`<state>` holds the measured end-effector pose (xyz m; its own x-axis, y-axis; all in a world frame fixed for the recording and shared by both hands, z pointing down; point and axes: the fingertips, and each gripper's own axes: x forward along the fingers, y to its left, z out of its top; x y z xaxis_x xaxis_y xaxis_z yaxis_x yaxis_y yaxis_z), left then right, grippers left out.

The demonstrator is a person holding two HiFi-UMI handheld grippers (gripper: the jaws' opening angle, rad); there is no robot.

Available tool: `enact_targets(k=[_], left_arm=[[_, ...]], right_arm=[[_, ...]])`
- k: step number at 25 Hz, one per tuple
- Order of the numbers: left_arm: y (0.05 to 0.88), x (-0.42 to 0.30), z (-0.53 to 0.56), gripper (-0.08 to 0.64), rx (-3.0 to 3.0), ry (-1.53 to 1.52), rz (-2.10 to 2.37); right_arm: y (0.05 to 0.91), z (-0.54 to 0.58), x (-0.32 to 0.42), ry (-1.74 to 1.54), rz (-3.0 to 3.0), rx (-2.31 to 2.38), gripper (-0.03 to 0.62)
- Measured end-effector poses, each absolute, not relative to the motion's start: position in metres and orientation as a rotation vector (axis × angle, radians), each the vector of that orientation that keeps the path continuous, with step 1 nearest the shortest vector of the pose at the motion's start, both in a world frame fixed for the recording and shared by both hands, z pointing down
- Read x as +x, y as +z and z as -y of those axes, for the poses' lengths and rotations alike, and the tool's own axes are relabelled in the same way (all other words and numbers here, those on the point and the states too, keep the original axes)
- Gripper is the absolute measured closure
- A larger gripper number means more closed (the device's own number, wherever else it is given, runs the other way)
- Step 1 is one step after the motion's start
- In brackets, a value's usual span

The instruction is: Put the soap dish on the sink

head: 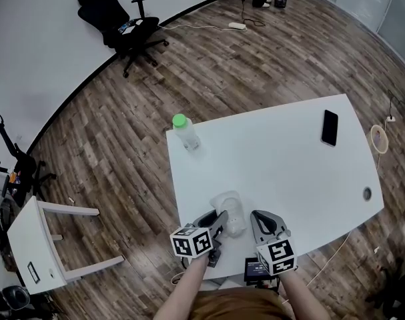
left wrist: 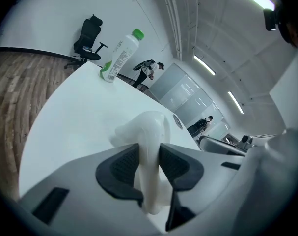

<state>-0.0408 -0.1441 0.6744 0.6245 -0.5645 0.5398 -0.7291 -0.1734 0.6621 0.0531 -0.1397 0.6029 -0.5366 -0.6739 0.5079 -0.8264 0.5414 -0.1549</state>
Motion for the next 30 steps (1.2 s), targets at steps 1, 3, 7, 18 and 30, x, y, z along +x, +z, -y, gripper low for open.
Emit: enact_targets(k=[1, 3, 7, 18, 30], left_arm=[[0.676, -0.041, 0.144, 0.430, 1.847, 0.202, 1.030], [0.678, -0.042, 0.143, 0.430, 1.823, 0.199, 1.020], [0.678, -0.044, 0.144, 0.429, 1.798, 0.218, 1.010], [0.685, -0.042, 0.136, 0.428, 1.806, 0.302, 1.006], [0.674, -0.043, 0.135, 0.428, 1.815, 0.253, 0.985]], right_arm=[[0.603, 0.140, 0.053, 0.537, 2.392, 1.226, 0.583], [0.603, 0.140, 0.053, 0.531, 2.392, 1.221, 0.583], [0.602, 0.138, 0.051, 0.525, 2.395, 1.213, 0.583], [0.600, 0.130, 0.054, 0.524, 2.391, 1.225, 0.583], [0.595, 0.134, 0.060, 0.518, 2.397, 1.258, 0.583]])
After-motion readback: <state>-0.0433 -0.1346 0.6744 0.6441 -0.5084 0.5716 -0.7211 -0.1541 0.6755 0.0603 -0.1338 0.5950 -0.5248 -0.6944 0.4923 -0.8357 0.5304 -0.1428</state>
